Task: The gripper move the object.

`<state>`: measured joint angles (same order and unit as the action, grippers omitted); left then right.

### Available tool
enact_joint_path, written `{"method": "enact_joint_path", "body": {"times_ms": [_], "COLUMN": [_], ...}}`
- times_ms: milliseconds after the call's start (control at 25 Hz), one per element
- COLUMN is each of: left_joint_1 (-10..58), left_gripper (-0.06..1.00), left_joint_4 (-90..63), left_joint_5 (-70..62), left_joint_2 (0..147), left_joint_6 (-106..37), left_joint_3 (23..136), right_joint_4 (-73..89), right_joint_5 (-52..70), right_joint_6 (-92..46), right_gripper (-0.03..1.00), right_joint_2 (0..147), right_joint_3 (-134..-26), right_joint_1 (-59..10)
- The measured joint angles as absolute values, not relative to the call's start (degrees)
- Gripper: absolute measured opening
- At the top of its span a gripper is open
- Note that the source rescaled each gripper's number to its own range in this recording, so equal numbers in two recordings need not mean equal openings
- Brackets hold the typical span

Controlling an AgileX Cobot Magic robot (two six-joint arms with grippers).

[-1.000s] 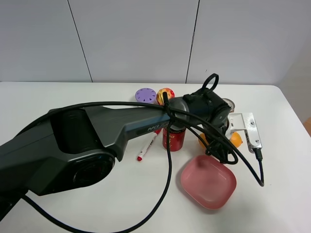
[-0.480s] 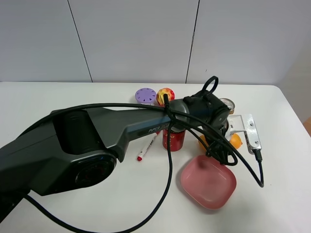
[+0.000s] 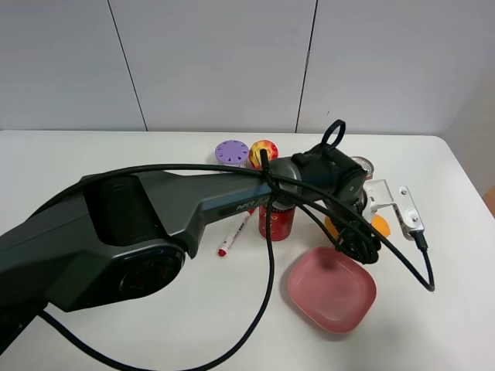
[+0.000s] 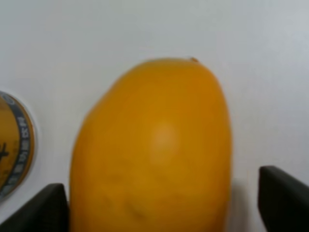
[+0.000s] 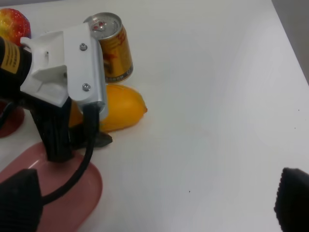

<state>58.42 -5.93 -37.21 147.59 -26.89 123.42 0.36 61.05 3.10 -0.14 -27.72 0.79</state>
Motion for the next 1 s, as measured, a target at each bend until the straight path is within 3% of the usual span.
{"method": "enact_joint_path", "body": {"times_ms": [200, 320, 400, 640, 1000], "left_joint_1": [58.42, 58.42, 58.42, 58.42, 58.04], "left_gripper": [0.68, 0.9, 0.96, 0.98, 0.98], "left_joint_4": [-6.33, -6.45, -6.45, -6.39, -5.5], "left_joint_5": [-37.21, -36.59, -36.36, -38.52, -38.02], "left_joint_2": [147.59, 147.59, 147.59, 143.96, 123.63], "left_joint_6": [-24.25, -21.93, -20.48, -18.91, -12.53], "left_joint_3": [123.42, 123.42, 123.42, 123.42, 123.71], "right_joint_4": [0.36, 0.36, 0.36, 0.36, 0.36], "right_joint_5": [61.05, 61.05, 61.05, 61.05, 61.05], "right_joint_6": [3.1, 3.1, 3.1, 3.1, 3.1], "right_gripper": [1.0, 1.0, 1.0, 1.0, 1.0], "right_joint_2": [-0.14, -0.14, -0.14, -0.14, -0.14], "right_joint_3": [-27.72, -27.72, -27.72, -27.72, -27.72], "right_joint_1": [0.79, 0.79, 0.79, 0.79, 0.79]}}
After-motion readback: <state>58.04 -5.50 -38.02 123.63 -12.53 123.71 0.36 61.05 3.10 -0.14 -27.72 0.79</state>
